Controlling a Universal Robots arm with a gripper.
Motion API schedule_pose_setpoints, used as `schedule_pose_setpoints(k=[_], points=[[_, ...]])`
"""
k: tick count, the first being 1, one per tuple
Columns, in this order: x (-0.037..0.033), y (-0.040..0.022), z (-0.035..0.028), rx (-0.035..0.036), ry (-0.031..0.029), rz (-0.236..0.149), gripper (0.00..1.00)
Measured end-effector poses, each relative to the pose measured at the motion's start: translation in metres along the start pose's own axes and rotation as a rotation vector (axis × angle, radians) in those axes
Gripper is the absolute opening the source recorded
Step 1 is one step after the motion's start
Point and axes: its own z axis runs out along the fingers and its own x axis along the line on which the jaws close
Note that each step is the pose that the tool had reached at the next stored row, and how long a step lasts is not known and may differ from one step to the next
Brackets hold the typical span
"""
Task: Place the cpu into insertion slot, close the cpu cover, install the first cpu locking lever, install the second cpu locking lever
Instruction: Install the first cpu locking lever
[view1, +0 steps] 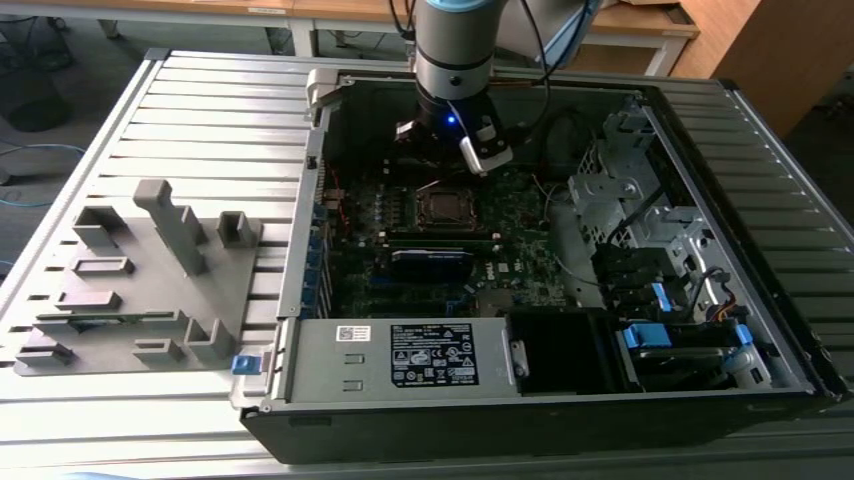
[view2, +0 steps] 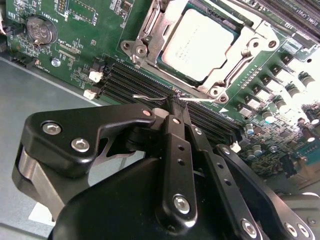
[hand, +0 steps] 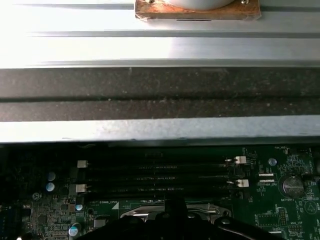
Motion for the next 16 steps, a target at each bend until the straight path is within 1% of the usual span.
schedule_pose_setpoints(k=[3, 16], points=[[0.0, 0.0001, 0.0001, 0.0008, -0.003, 0.014, 0.11], [0.0001, 0.0019, 0.0008, 0.0008, -0.0033, 0.014, 0.11]])
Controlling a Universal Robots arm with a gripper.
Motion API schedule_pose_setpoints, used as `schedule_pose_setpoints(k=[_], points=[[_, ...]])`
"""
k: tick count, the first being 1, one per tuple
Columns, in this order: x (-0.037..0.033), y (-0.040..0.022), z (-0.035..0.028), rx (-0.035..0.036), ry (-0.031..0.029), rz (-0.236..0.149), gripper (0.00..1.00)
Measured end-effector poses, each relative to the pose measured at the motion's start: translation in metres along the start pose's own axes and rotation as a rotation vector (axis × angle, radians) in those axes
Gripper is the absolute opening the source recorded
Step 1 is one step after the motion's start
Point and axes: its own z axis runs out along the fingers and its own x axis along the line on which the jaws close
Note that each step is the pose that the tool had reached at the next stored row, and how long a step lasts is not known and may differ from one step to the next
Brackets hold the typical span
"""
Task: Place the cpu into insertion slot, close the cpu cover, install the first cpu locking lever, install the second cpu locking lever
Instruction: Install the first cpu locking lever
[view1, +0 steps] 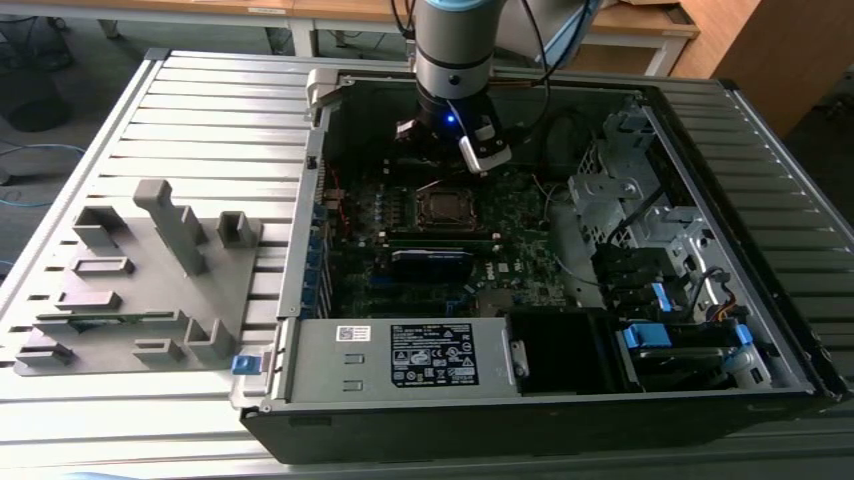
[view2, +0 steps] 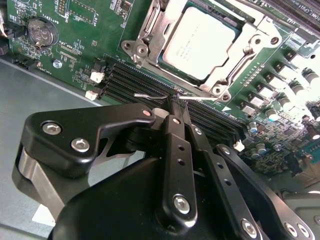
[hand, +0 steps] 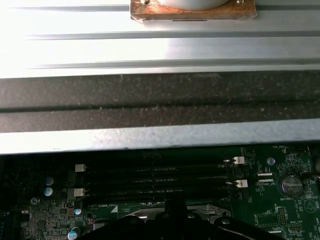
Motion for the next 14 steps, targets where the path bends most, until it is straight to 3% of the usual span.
schedule_pose_setpoints(k=[14], points=[[-0.001, -0.0011, 0.0064, -0.003, 0.0002, 0.0, 0.11]])
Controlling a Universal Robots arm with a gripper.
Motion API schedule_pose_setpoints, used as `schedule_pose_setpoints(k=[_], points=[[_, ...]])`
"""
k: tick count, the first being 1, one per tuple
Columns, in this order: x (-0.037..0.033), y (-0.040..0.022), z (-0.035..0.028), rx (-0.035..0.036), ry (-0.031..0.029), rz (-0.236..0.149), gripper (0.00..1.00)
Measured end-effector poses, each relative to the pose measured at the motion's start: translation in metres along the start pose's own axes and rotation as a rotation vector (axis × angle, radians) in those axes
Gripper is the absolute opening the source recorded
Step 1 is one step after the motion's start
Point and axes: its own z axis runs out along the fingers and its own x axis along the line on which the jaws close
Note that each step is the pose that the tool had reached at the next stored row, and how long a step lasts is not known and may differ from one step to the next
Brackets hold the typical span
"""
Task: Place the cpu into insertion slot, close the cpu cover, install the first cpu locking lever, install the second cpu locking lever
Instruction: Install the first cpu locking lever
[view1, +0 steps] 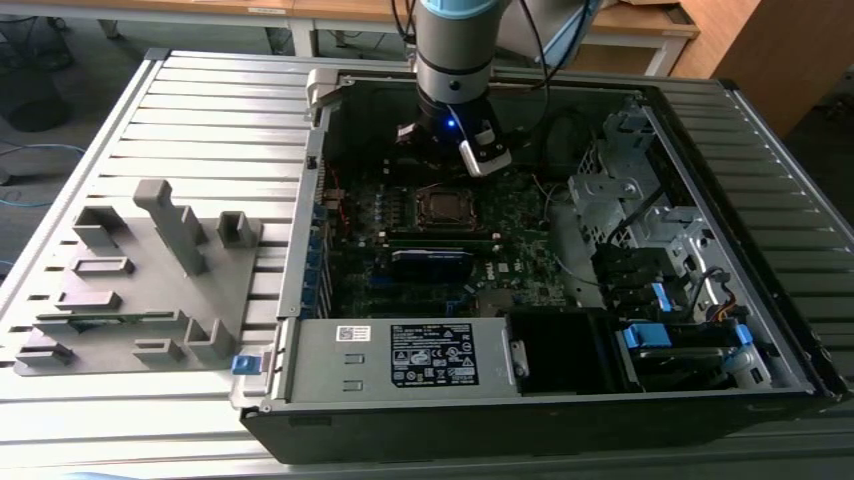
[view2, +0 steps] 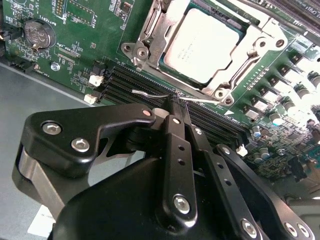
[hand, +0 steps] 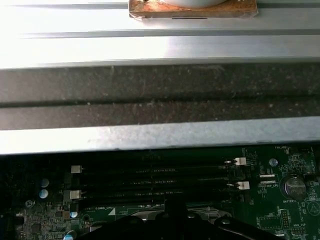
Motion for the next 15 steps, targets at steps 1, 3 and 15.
schedule_pose_setpoints(k=[1, 3, 15], points=[[-0.0002, 0.0, 0.0005, -0.0001, 0.0, 0.0, 0.11], [-0.0006, -0.0001, 0.0012, 0.0001, 0.0001, 0.0, 0.11], [-0.0047, 0.0, 0.0022, 0.0003, -0.0013, 0.005, 0.11]])
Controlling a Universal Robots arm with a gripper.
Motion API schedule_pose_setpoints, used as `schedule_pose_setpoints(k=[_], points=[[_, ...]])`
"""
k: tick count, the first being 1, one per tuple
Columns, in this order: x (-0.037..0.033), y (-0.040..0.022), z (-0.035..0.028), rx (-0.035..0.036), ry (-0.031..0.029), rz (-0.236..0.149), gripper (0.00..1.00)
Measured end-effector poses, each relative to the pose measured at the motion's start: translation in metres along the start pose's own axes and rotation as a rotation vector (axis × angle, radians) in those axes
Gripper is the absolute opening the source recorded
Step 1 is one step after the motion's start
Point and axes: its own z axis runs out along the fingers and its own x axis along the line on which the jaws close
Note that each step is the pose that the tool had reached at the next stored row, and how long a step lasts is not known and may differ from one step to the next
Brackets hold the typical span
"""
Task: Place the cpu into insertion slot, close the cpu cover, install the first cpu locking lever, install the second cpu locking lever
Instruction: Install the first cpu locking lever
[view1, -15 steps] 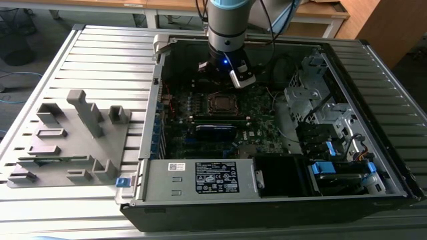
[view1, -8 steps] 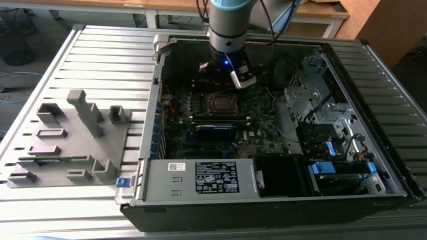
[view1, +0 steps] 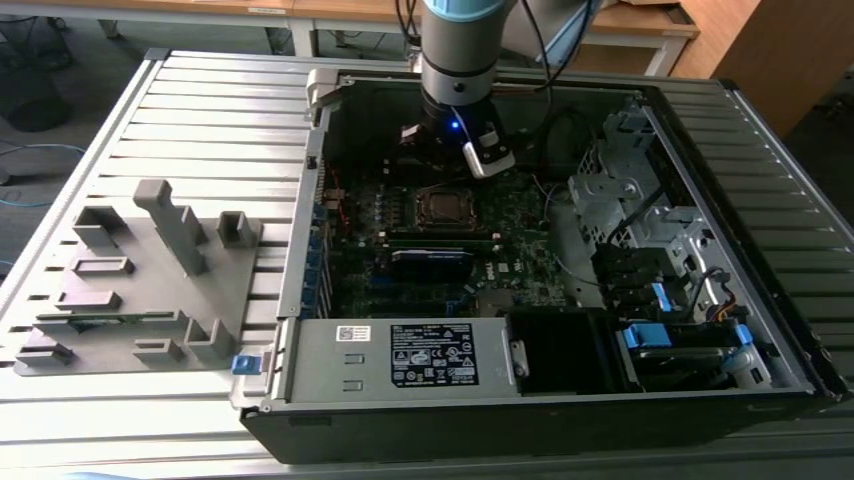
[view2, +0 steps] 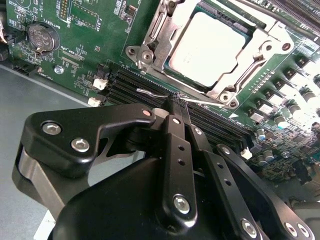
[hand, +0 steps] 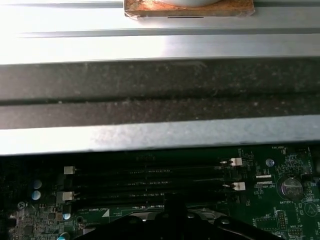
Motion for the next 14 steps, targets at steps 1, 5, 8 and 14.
schedule_pose_setpoints(k=[1, 5, 8, 14], points=[[-0.0001, 0.0, 0.0, 0.0002, -0.0008, 0.004, 0.11], [-0.0001, 0.0, 0.0001, 0.0003, -0.0014, 0.006, 0.11], [-0.0001, 0.0, 0.0001, 0.0009, -0.0032, 0.014, 0.11], [0.0, -0.0002, 0.0008, 0.005, -0.02, 0.083, 0.11]])
